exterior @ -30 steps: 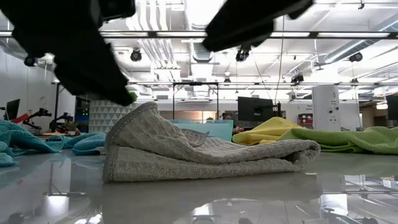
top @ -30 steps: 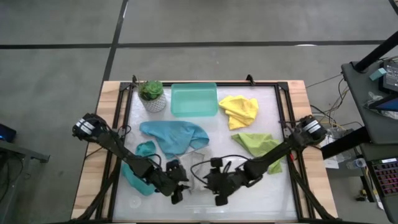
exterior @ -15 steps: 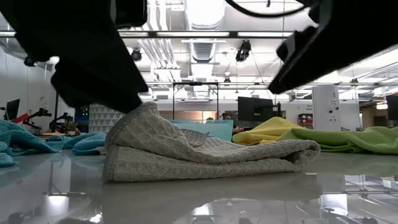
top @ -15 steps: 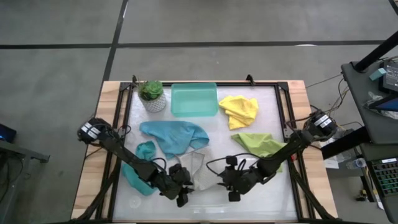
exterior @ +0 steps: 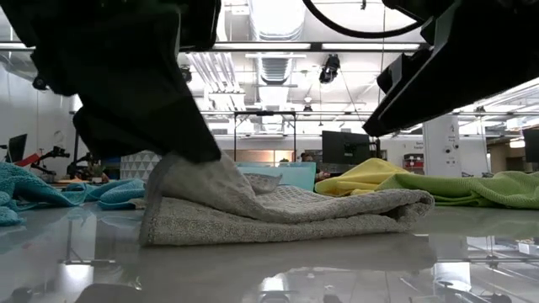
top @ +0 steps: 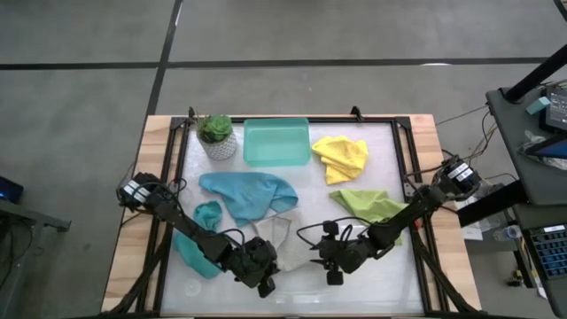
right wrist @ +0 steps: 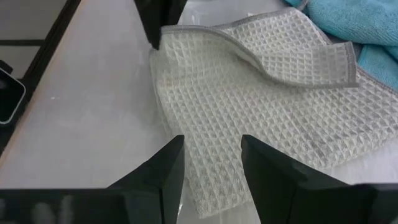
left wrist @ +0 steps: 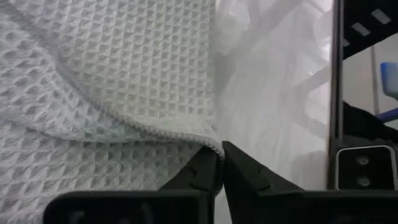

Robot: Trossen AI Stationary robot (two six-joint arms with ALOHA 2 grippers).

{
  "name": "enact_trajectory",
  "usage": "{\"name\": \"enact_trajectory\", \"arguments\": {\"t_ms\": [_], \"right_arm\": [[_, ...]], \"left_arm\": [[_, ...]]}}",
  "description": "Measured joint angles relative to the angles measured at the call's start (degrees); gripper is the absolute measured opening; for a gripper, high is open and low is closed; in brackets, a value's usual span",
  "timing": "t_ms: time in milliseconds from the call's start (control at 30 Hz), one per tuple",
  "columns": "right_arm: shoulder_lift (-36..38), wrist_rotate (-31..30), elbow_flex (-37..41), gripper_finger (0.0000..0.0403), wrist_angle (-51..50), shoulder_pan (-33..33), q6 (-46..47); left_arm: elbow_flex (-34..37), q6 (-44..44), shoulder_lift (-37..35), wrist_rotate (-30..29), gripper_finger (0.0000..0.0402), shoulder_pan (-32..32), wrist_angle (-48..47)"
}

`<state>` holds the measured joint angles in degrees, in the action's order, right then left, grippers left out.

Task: Fold microfiber towels
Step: Fold the gray microfiber cloth

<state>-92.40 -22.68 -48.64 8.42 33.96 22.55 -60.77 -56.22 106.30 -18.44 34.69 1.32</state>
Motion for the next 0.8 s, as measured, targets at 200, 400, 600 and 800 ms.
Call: {"name": "enact_trajectory", "arguments": {"t_ms": [200, 400, 600, 800], "right_arm": [[-0.7, 0.1, 0.0, 0.0148, 0.1, 0.0, 0.0], [-3.2, 0.2, 0.0, 0.0148, 2.6, 0.0, -0.1], [-4.3, 0.7, 0.0, 0.0148, 3.0, 0.0, 0.2], [-4.3, 0.6, 0.2, 0.0148, 3.1, -0.1, -0.2]], "left_arm": [[-0.1, 0.1, -0.2, 3.6, 0.001, 0.8, -0.6], [0.6, 0.0, 0.7, 5.3, 0.0011, 1.1, -0.8], [0.9, -0.4, 1.0, 6.0, 0.0011, 1.2, -0.7], [1.0, -0.4, 1.0, 6.8, 0.0024, 1.2, -0.8]]}}
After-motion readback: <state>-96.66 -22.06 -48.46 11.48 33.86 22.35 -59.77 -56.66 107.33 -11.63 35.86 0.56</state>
